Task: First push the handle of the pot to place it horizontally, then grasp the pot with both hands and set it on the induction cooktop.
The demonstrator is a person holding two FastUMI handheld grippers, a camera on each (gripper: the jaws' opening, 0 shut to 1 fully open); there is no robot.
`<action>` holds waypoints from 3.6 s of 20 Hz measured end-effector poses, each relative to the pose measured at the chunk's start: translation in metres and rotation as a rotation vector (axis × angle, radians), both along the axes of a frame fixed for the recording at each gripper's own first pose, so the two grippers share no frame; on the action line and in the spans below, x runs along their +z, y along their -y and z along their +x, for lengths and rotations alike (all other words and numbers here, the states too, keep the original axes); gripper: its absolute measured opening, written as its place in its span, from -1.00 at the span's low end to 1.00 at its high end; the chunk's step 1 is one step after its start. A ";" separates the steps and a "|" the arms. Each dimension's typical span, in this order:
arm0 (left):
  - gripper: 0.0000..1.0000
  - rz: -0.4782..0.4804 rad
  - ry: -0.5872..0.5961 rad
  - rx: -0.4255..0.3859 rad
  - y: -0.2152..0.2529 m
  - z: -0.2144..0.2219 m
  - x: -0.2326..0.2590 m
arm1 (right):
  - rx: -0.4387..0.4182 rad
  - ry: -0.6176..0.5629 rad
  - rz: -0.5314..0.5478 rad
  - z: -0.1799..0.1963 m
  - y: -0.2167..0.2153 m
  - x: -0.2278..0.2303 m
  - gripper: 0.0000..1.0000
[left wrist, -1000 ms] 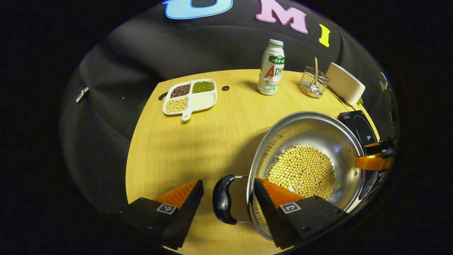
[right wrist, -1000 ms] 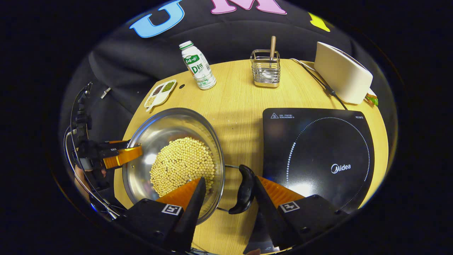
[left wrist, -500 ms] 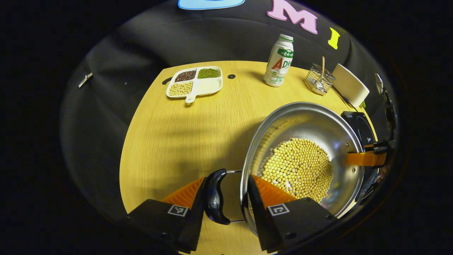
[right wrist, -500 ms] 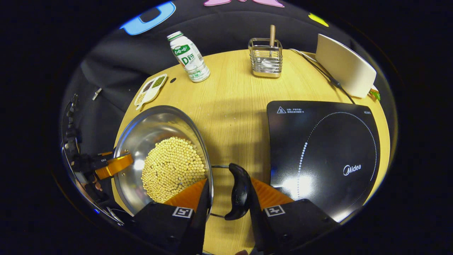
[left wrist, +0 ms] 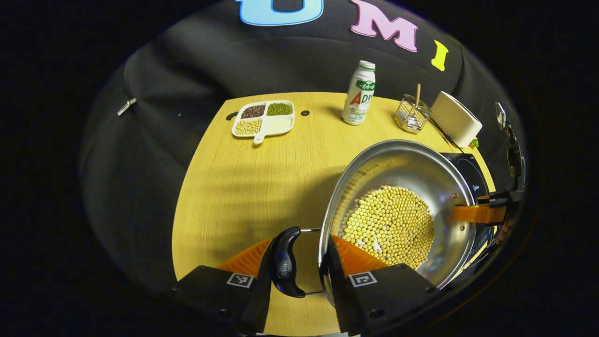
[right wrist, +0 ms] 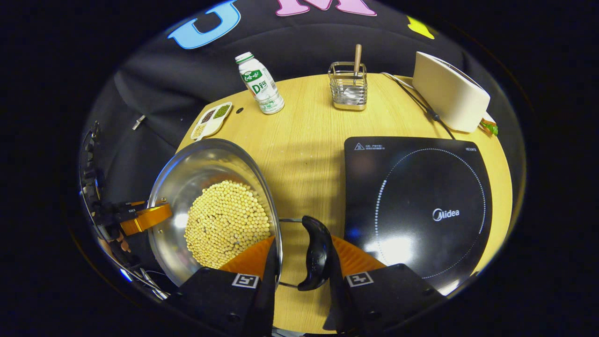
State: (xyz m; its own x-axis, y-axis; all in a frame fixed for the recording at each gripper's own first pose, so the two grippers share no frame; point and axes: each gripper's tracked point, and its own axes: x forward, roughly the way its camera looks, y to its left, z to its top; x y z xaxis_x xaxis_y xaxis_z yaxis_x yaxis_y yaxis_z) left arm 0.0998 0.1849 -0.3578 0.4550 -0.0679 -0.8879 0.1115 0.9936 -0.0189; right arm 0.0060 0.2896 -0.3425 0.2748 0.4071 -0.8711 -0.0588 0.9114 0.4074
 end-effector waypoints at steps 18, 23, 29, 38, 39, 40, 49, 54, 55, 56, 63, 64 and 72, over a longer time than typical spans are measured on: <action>0.17 -0.054 0.006 -0.055 0.186 -0.001 0.044 | -0.049 0.058 -0.036 0.007 0.188 0.026 0.05; 0.17 -0.045 0.012 -0.083 0.233 0.003 0.044 | -0.079 0.045 -0.035 0.008 0.232 0.013 0.05; 0.17 -0.038 0.002 -0.085 0.272 0.010 0.033 | -0.083 0.033 -0.037 0.012 0.268 -0.006 0.05; 0.17 -0.051 -0.011 -0.086 0.319 0.022 0.010 | -0.089 0.005 -0.061 0.022 0.311 -0.031 0.05; 0.17 -0.055 -0.014 -0.085 0.323 0.024 0.007 | -0.091 0.005 -0.065 0.024 0.314 -0.034 0.05; 0.17 -0.060 -0.015 -0.083 0.326 0.026 0.004 | -0.091 0.008 -0.070 0.025 0.317 -0.036 0.05; 0.17 -0.087 -0.040 -0.055 0.327 0.033 -0.012 | -0.074 0.024 -0.073 0.042 0.316 -0.046 0.05; 0.19 -0.086 -0.051 -0.059 0.326 0.032 -0.014 | -0.077 0.021 -0.068 0.043 0.316 -0.046 0.05; 0.21 -0.082 -0.059 -0.066 0.326 0.031 -0.015 | -0.078 0.021 -0.069 0.042 0.317 -0.046 0.06; 0.24 -0.077 -0.065 -0.070 0.325 0.030 -0.015 | -0.076 0.022 -0.069 0.042 0.316 -0.046 0.07; 0.92 -0.044 -0.003 -0.138 0.330 0.032 0.000 | -0.100 0.071 -0.110 0.039 0.322 -0.034 0.89; 0.92 -0.047 0.001 -0.139 0.330 0.030 0.002 | -0.103 0.080 -0.112 0.039 0.320 -0.034 0.99; 0.92 -0.055 0.064 -0.129 0.324 0.025 0.022 | -0.170 0.187 -0.125 0.042 0.325 0.004 0.98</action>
State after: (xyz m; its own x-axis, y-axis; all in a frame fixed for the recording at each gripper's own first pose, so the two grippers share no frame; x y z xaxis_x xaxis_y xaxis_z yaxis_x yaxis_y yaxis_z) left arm 0.1244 -0.1393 -0.3354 0.4950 -0.1777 -0.8505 0.2412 0.9685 -0.0620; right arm 0.0484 -0.0358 -0.3389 0.4904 0.2343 -0.8394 0.0353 0.9571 0.2877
